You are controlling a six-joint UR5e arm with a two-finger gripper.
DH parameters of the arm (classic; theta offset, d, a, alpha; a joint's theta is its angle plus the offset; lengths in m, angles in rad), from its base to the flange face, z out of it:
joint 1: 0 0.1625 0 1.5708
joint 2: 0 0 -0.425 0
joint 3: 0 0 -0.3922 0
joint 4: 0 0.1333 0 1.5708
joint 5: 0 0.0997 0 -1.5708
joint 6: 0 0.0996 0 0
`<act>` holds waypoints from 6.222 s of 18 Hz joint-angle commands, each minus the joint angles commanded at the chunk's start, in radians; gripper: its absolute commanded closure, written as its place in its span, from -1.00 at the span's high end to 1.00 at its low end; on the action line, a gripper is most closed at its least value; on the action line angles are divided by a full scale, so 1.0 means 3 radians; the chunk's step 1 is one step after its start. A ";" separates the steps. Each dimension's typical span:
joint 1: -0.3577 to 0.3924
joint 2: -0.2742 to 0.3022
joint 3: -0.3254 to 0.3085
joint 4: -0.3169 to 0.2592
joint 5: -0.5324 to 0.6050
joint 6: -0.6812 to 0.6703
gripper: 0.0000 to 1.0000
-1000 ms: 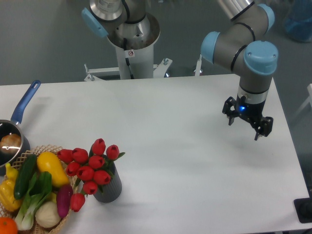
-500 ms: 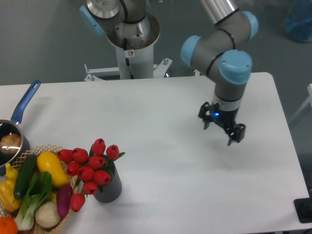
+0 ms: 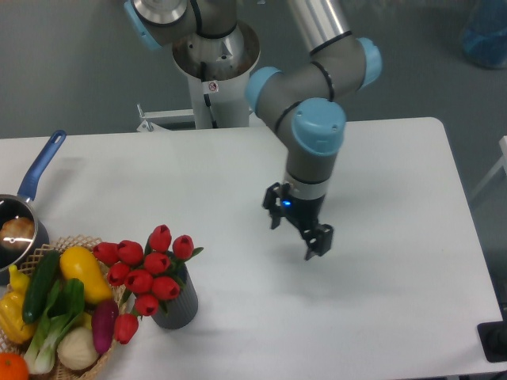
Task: Pick up the flowers from the vase
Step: 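Move the open gripper toward the red tulips in the grey vase, then lower the gripper around the tulip stems above the vase rim, then close the gripper on the tulip stems, then lift the tulip bouquet up out of the grey vase, then carry the held tulips away from the vase over the table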
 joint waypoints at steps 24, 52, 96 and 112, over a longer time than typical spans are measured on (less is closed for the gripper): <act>-0.0041 -0.0393 0.0092 0.0010 -0.2910 -0.0327 1.00; 0.0082 -0.0025 -0.0036 0.0025 -0.3289 -0.0526 -0.91; 0.1104 0.0154 0.0389 0.0025 -0.3209 -0.0926 -1.00; 0.1314 -0.0158 0.0409 0.0010 -0.1194 0.0567 -0.90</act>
